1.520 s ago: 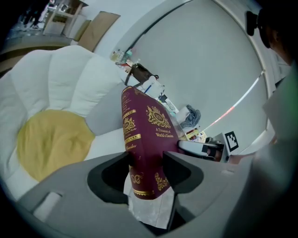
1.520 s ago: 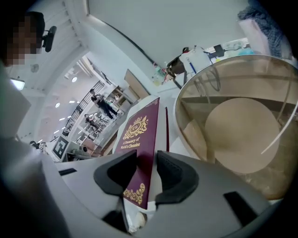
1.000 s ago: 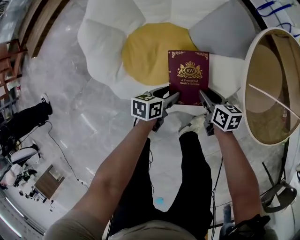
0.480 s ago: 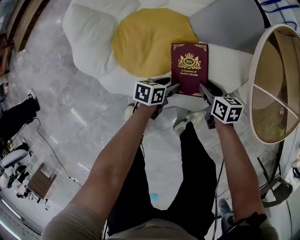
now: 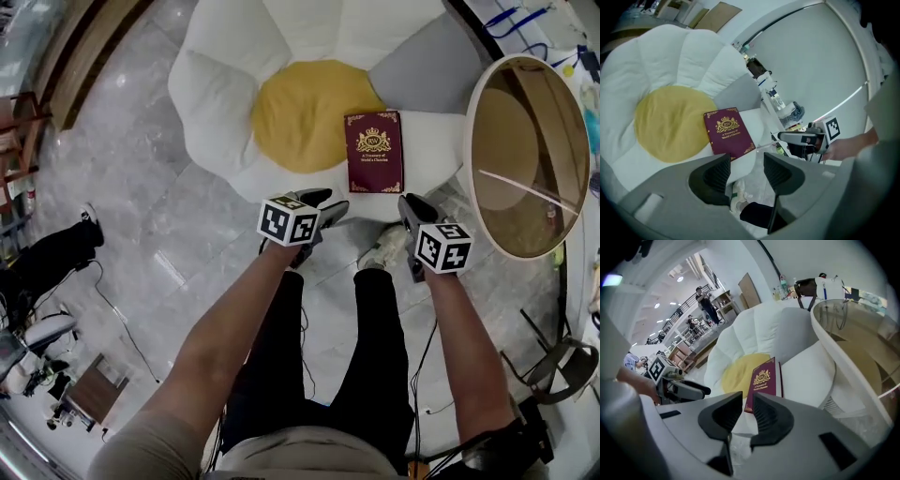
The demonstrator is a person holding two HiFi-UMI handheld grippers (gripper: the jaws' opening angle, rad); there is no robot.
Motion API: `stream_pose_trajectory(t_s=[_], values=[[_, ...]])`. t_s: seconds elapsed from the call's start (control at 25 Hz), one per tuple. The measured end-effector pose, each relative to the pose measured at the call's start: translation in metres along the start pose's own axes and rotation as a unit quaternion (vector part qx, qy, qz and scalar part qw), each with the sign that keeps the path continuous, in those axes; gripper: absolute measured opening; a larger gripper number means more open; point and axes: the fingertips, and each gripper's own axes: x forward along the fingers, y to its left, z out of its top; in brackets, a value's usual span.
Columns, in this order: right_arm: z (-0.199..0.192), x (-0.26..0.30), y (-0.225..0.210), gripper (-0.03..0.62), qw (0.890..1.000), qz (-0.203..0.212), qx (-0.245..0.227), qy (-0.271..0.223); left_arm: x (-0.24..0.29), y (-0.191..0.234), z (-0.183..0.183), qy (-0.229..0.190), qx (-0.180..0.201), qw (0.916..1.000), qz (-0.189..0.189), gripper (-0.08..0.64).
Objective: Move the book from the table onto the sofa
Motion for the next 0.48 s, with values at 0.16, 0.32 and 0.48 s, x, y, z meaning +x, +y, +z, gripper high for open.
stream_pose_trajectory(t_s=[0.16, 0.32, 0.48], values=[[0.001, -0.057, 0.047, 0.039, 1.0, -0.001, -0.008, -0.007, -0.059, -0.06, 0.006, -0.008, 0.021, 0.9991, -0.037, 0.215], [0.003, -0.116, 0.101, 0.018, 0.999, 0.015, -0.006, -0.027, -0.119, -0.121, 0.008, -0.007, 0.069, 0.9953, -0.067, 0.117], [0.008, -0.169, 0.152, 0.014, 0.998, 0.026, -0.006, -0.05, -0.175, -0.171, 0.015, -0.008, 0.122, 0.9885, -0.089, 0.032]])
